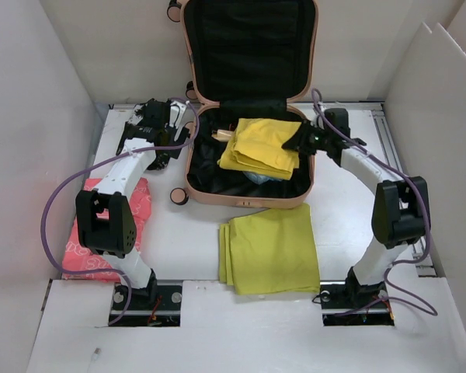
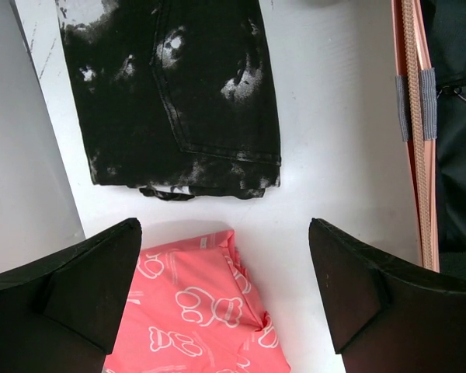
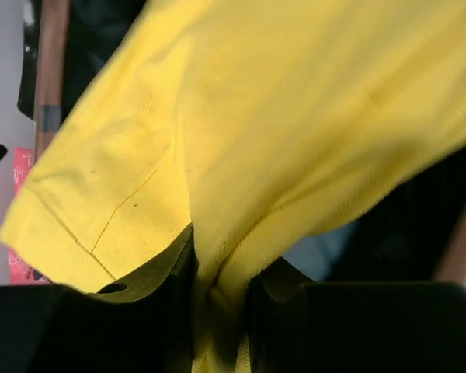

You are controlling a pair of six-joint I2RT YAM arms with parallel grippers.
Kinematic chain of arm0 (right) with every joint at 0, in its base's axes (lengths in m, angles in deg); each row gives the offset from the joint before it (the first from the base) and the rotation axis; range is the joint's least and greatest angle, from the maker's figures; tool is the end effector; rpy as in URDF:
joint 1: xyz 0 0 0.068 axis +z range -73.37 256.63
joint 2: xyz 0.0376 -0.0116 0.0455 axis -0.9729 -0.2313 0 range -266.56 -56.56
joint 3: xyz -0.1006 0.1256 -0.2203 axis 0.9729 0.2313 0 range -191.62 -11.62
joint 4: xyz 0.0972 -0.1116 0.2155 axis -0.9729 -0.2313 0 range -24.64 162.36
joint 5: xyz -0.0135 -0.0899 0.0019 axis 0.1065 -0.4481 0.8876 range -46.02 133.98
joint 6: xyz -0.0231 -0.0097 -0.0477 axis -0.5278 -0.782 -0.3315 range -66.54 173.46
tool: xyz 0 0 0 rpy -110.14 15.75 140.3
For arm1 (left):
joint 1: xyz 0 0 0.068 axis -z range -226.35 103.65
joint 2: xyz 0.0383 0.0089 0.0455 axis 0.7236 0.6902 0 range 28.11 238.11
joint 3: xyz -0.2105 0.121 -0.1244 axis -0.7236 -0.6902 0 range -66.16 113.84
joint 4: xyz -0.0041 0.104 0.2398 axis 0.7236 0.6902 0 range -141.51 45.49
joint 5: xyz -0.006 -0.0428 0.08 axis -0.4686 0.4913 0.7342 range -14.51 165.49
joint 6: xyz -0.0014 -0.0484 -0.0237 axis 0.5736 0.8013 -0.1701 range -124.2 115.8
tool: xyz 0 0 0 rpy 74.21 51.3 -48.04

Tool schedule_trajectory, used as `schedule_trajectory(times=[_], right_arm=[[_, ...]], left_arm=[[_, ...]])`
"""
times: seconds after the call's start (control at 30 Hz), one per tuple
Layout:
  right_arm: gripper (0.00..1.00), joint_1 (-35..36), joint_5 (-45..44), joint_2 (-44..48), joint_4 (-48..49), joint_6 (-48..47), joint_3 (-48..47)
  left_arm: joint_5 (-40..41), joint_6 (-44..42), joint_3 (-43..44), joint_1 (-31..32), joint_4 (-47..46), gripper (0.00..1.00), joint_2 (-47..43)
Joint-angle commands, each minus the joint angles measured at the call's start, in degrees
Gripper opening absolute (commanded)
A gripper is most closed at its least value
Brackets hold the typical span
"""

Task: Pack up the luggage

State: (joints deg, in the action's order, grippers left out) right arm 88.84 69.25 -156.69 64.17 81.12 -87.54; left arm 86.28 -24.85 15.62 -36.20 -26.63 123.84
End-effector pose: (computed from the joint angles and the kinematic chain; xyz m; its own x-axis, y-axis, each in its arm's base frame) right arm 0.3918 0.1002 0.2708 -0.7162 0.2744 -0.6417 -0.2383 0.7680 0.5945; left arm 0.3786 -0.0610 0.3071 -0.5671 0.4534 -0.6876 0.2453 0.8899 0.3845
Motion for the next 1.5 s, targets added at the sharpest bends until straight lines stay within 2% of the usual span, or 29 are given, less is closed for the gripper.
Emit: schedule_trajectory(times=[0.0,0.13,0.17,0.2,0.23,0.3,0.37,0.4,0.43,0.47,0.5,0.6,0.67,0.77,0.8,0.9,0.93,1.03,1.07,1.13,1.17,1.23,1.37,1.47], right_arm=[[0.00,-4.9,3.4,6.5,9.9,0.2,3.9],[0.00,-7.7,10.1,3.2,9.9,-3.7,5.3],[0.04,-7.7,14.2,-0.3,9.2,-5.6,3.7],[0.04,-7.7,15.7,-2.1,9.2,-6.6,2.5],[0.24,-7.7,16.6,-3.9,6.8,-7.8,1.1],[0.43,-7.7,17.3,-7.3,3.4,-12.3,-3.3],[0.60,-6.5,13.6,-8.7,-7.6,-16.9,-7.6],[0.63,-6.5,11.1,-9.2,-12.2,-22.4,-13.0],[0.67,-5.7,5.5,-10.0,-16.8,-25.1,-15.9],[0.71,-5.7,2.8,-10.0,-25.3,-27.5,-18.6],[0.73,-4.9,-0.2,-10.5,-29.2,-31.3,-24.0],[0.78,-3.6,-12.3,-9.8,-39.7,-34.8,-30.1],[0.80,-3.6,-19.4,-7.3,-41.8,-35.6,-32.8],[0.80,-3.0,-22.4,-2.4,-42.4,-35.6,-32.8],[0.80,-3.0,-22.4,-1.1,-40.5,-35.6,-32.3],[0.71,1.4,-20.3,3.4,-36.2,-35.6,-27.5],[0.67,2.6,-15.7,4.2,-31.9,-35.0,-25.7],[0.51,6.4,-4.8,4.8,-23.2,-30.8,-17.3],[0.37,7.7,-3.3,3.8,-22.1,-29.3,-15.9],[0.23,9.1,-1.6,0.8,-20.5,-26.4,-12.7],[0.12,9.6,-1.5,-0.1,-20.5,-25.8,-12.1],[0.04,10.4,-1.5,-2.6,-21.6,-25.8,-12.1],[0.04,10.4,-5.1,-1.7,-24.3,-27.0,-12.7],[0.33,9.8,-7.3,3.1,-27.1,-27.0,-14.4]], left_arm=[[1.0,-0.2,-0.2,0.2,-1.8,0.86,-2.6],[-0.1,-0.2,1.0,0.2,-1.2,0.86,-2.0],[-0.8,-0.2,1.7,0.2,-1.2,0.86,-1.4],[-0.8,-0.2,2.3,0.2,-0.7,0.86,-1.4],[-1.5,-0.2,2.3,0.2,-0.7,0.86,-1.4],[-2.9,-0.7,2.9,0.2,0.1,0.86,-1.4],[-4.9,-1.5,2.9,0.2,0.7,0.84,-2.3],[-7.7,-1.5,2.9,0.2,1.2,0.84,-3.1],[-9.5,-2.4,2.4,0.2,1.2,0.84,-4.0],[-11.5,-2.4,2.4,0.2,1.9,0.83,-4.7],[-13.1,-3.2,3.3,0.2,3.9,0.83,-4.7],[-18.3,-3.9,4.8,0.2,6.4,0.82,-5.2],[-21.4,-5.2,4.8,0.7,7.2,0.82,-5.8],[-24.2,-5.9,5.5,1.4,8.4,0.81,-5.8],[-24.8,-5.9,6.3,1.9,9.0,0.81,-5.8],[-27.6,-6.5,7.1,3.1,10.5,0.79,-6.3],[-28.4,-7.1,7.1,3.1,11.4,0.78,-7.1],[-30.3,-7.1,3.6,6.2,12.7,0.77,-8.6],[-30.3,-7.7,2.2,8.7,12.7,0.77,-10.2],[-29.8,-8.4,-3.2,11.6,12.7,0.77,-12.4],[-29.8,-8.4,-5.0,13.1,12.7,0.77,-14.8],[-29.2,-8.4,-10.2,16.6,12.7,0.77,-17.3],[-29.8,-5.6,-17.3,18.3,11.9,0.77,-22.7],[-30.8,-4.8,-20.2,18.9,10.8,0.77,-26.0]])
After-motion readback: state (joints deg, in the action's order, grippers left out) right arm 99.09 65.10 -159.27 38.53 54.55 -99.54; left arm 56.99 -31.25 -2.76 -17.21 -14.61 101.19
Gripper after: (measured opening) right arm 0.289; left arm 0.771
